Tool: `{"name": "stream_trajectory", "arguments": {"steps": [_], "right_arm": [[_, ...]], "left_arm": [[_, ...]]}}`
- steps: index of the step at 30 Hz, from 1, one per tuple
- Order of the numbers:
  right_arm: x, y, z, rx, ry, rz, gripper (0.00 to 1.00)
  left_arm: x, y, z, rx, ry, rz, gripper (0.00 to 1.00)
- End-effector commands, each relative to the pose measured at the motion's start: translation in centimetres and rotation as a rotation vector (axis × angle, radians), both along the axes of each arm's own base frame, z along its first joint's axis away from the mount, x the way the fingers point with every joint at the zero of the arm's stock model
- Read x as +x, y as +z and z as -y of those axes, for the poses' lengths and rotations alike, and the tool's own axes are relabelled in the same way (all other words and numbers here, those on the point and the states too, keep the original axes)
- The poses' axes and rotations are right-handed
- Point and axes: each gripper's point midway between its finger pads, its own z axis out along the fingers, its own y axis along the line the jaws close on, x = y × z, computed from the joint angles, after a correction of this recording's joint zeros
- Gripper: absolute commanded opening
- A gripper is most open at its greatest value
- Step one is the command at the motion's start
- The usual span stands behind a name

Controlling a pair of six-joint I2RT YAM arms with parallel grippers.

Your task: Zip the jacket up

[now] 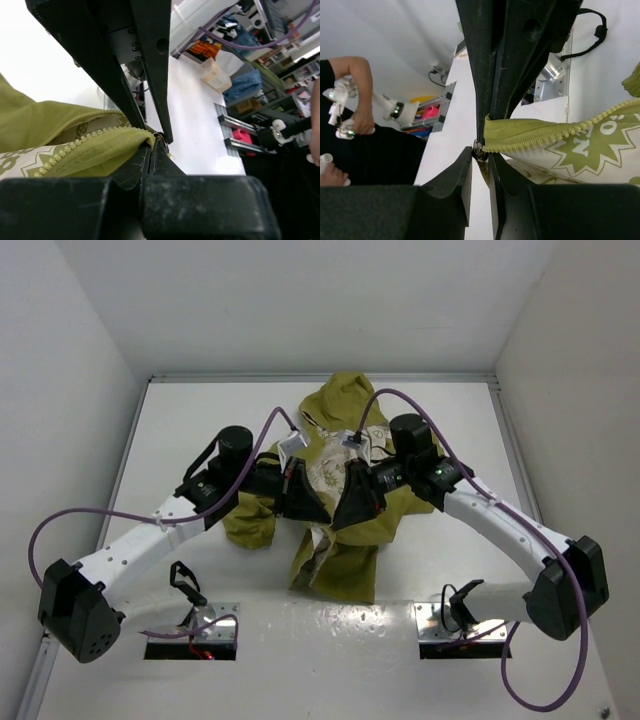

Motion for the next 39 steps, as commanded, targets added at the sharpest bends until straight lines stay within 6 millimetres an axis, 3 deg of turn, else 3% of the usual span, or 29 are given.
{"name": "stream_trajectory", "arguments": {"steps": [1,8,10,14,19,27,35,36,38,39], "right_arm": [[-2.7,1.8,0.1,0.059,0.148,-0.050,0.19],[-2.8,1.3,-0.1,0.037,0.138,-0.089,0.21],[-2.6,1.6,-0.3,0.039,0.135,-0.087,0.15],[-2.3,1.6,-0.5,0.038,0.133,-0.089,0.14],[-1.8,1.5,-0.9,0.030,0.109,-0.094,0.20],[-1.7,1.7,-0.9,0.051,0.119,-0.073,0.02],[-1.5,1.6,-1.2,0.051,0.109,-0.071,0.00],[-1.3,1.6,-1.1,0.053,0.100,-0.064,0.00],[-0.8,1.1,-1.2,0.042,0.068,-0.072,0.00],[-0.1,1.1,-1.1,0.040,0.042,-0.071,0.00]], "left_arm": [[4.8,2.2,0.2,-0.034,0.237,0.187,0.00],[6.1,2.2,-0.4,-0.011,0.333,0.231,0.00],[6.1,1.8,-0.3,0.005,0.333,0.248,0.00],[5.5,1.4,-0.2,0.018,0.316,0.283,0.00],[4.4,1.3,0.0,0.028,0.286,0.316,0.00],[4.9,1.2,-0.1,0.044,0.314,0.330,0.00],[4.9,0.7,-0.4,0.062,0.322,0.329,0.01],[4.7,1.0,-0.5,0.054,0.324,0.326,0.25],[5.1,2.5,-1.5,0.019,0.392,0.309,0.61],[5.7,1.9,-1.8,0.029,0.416,0.305,0.67]]}}
